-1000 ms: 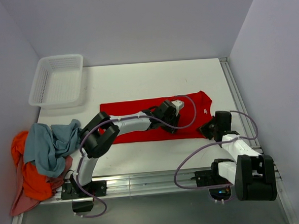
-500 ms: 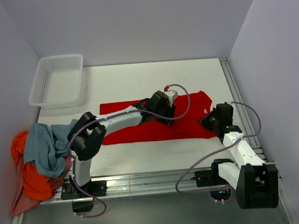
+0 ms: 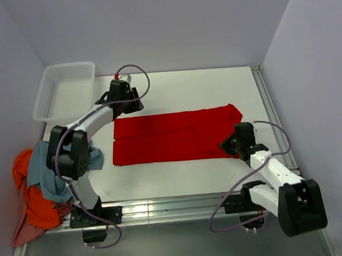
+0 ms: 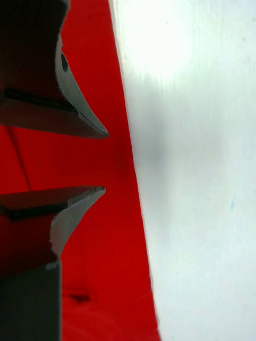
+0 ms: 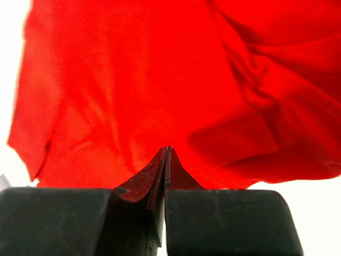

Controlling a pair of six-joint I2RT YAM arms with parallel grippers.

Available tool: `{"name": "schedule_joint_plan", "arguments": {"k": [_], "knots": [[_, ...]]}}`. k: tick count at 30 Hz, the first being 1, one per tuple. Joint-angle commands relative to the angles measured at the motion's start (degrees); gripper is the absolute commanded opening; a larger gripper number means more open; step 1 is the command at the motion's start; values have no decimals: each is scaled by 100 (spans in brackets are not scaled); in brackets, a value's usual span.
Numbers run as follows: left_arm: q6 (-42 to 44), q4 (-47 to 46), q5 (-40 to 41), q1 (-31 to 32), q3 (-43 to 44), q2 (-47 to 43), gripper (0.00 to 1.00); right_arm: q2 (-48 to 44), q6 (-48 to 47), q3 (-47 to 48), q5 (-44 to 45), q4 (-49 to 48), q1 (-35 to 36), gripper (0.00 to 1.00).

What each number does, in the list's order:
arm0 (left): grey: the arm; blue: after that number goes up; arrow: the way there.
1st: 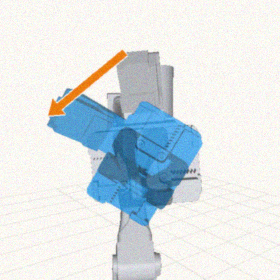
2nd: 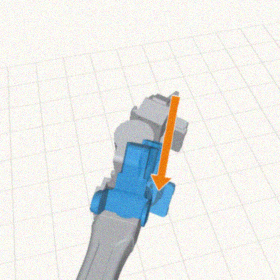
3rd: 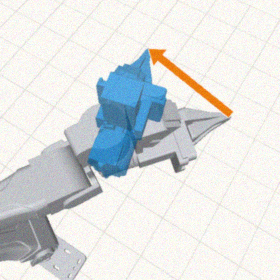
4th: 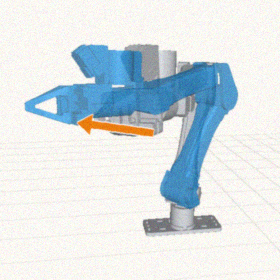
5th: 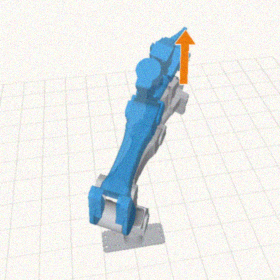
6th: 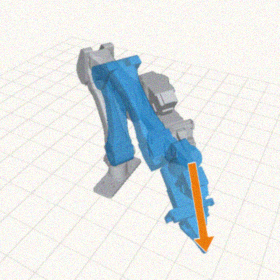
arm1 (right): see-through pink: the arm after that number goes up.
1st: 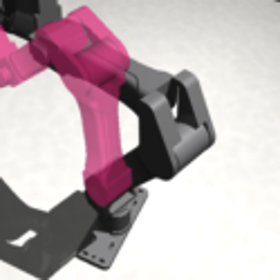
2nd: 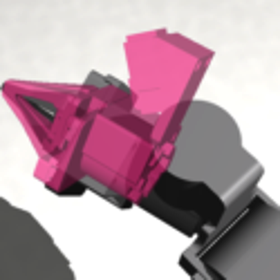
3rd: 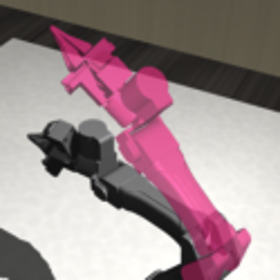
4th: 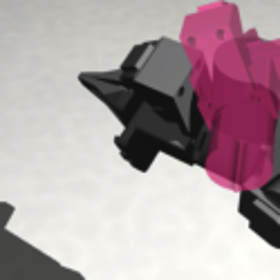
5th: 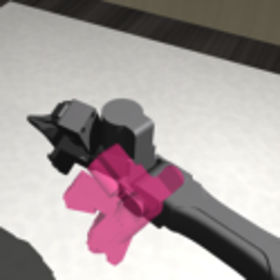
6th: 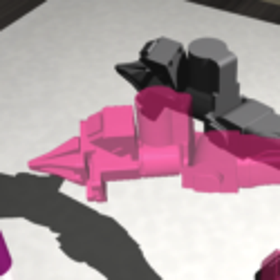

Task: Roll the t-shirts
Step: Fold the tshirt

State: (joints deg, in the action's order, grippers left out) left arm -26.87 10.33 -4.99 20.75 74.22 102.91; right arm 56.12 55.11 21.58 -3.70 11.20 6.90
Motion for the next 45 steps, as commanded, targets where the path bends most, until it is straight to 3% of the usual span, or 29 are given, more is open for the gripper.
{"name": "schedule_joint_plan", "arguments": {"k": [1, 10, 15, 26, 35, 38, 45], "knots": [[-107, 74, 68, -106, 119, 176, 46, 469, 192, 39, 169, -180, 49, 0], [-345, 118, 60, -519, -74, 668, 44, 558, 764, -286, 361, -224, 145, 0], [-547, 154, 86, -660, -249, 871, 43, 961, 835, 170, 880, 250, 145, 0], [-705, 163, 429, -836, -811, 757, 43, 2130, 729, 987, 819, 110, -65, 0], [-1267, 57, 895, -836, -1716, 108, 43, 3588, 185, 2736, 1056, 751, -162, 0], [-1461, -197, 649, -810, -2191, -341, 43, 4020, 26, 3176, 881, 752, -259, 0], [-1926, -110, 886, 6, -2868, -1115, 44, 4837, -88, 4272, 669, 786, -276, 0]]}}
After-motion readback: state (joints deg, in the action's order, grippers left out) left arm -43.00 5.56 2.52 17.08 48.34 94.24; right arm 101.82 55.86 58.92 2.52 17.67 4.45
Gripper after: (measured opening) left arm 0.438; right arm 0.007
